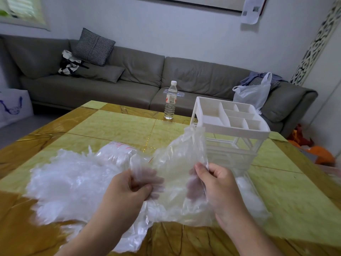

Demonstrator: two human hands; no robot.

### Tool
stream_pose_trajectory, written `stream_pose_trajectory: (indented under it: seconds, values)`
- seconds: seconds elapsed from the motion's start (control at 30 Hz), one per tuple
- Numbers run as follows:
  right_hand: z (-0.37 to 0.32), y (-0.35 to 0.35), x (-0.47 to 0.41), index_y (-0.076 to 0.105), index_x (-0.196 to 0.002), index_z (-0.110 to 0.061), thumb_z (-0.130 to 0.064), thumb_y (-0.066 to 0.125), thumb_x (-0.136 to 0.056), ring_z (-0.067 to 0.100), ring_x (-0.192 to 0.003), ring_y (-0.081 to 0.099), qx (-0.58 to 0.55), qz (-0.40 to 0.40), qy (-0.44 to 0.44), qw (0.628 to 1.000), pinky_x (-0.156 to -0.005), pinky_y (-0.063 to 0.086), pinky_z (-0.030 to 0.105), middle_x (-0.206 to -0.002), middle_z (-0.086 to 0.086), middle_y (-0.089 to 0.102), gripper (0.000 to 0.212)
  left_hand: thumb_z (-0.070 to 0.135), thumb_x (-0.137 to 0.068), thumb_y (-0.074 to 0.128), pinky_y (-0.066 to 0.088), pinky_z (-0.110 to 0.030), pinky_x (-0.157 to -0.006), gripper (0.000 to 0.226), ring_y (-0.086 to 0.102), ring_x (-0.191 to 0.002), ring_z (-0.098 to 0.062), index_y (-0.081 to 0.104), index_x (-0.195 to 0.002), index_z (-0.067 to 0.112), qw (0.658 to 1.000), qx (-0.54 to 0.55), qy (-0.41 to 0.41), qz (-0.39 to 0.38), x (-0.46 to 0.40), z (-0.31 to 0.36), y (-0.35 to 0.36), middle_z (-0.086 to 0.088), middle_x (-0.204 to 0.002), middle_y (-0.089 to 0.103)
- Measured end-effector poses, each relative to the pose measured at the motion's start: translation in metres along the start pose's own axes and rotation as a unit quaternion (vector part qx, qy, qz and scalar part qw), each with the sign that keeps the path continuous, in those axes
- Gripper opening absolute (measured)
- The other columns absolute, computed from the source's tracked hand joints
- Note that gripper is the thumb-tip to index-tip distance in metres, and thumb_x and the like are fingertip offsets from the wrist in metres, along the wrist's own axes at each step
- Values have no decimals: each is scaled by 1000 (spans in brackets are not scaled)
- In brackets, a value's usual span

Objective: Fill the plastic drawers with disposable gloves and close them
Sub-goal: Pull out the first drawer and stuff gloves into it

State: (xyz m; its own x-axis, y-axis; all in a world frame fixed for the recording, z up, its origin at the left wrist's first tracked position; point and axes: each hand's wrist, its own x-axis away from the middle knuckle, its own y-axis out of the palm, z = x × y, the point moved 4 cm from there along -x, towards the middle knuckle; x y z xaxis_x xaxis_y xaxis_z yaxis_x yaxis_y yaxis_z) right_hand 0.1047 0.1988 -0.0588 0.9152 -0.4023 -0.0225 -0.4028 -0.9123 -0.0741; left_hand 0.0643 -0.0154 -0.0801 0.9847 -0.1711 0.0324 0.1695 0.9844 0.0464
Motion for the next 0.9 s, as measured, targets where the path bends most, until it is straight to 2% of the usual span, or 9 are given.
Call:
stream_pose_trajectory:
  seconds: [0.1, 0.2, 0.33, 0.4, 0.5, 0.6, 0.67, 0.73, 0.9]
  values:
    - [0, 1, 2, 72, -92, 1, -21, 58, -109, 30, -53, 72, 5, -7, 7, 1000, -48, 57, 32, -66, 20, 74, 31, 1, -91, 74, 58, -37, -82, 15, 78, -91, -28, 72, -106, 3, 997, 64, -50, -17, 4, -2, 4, -13, -94, 80]
    - [4, 6, 0, 72, -91, 2, -21, 58, -109, 28, -53, 71, -13, -12, 9, 1000, -50, 57, 33, -64, 19, 72, 32, 22, -82, 81, 57, -42, -83, 40, 76, -96, -40, 71, -106, -8, 980, 112, -139, -88, 10, -10, 12, -26, -98, 77]
    - [6, 1, -4, 77, -83, -5, -27, 55, -110, 29, -54, 49, 9, 19, -20, 1000, -54, 42, 28, -63, 20, 54, 42, 7, -90, 76, 57, -55, -91, 12, 75, -89, -45, 79, -100, 1, 995, 38, -92, -21, 9, -8, 11, -25, -85, 77]
    - [5, -3, -5, 76, -92, 2, -28, 51, -111, 36, -58, 55, -35, 23, -13, 999, -58, 46, 35, -71, 24, 62, 44, 4, -91, 75, 61, -57, -83, 7, 75, -85, -47, 80, -95, 4, 998, 11, -66, 8, 7, -7, 8, -22, -82, 78]
    - [3, 1, -3, 77, -97, -5, -43, 59, -105, 40, -84, 76, -53, -34, 14, 998, -70, 60, 45, -95, 24, 78, 43, -1, -92, 72, 59, -30, -55, 6, 78, -70, -33, 77, -94, 1, 999, -11, -44, 16, 8, -4, 7, -17, -77, 78]
    - [5, 4, -2, 78, -93, -11, -32, 78, -95, 30, -80, 78, 20, -29, 7, 999, -77, 66, 48, -89, 12, 80, 21, 0, -93, 71, 59, -36, -66, 8, 78, -69, -28, 77, -93, 6, 999, -48, -24, 1, 10, -2, 9, -13, -75, 78]
    - [5, 3, -3, 77, -89, -6, -20, 75, -98, 28, -67, 76, 19, 2, 5, 1000, -61, 65, 47, -77, 13, 78, 16, -1, -93, 71, 59, -39, -72, 9, 78, -70, -29, 76, -94, 6, 999, -50, -21, 3, 9, -1, 9, -13, -74, 78]
    - [2, 1, -3, 72, -88, 2, -11, 70, -100, 22, -53, 68, -23, 26, 9, 999, -46, 55, 32, -68, 13, 72, 19, -2, -93, 72, 59, -39, -73, 9, 78, -70, -30, 76, -96, 6, 999, -41, -25, 5, 9, 0, 8, -13, -77, 79]
    - [-3, 5, 3, 70, -96, 2, -23, 65, -105, 30, -60, 73, -49, -6, 29, 998, -56, 61, 39, -77, 13, 78, 27, -4, -93, 70, 60, -44, -77, 11, 78, -72, -34, 75, -98, 4, 999, -41, -31, -6, 8, -1, 6, -15, -81, 79]
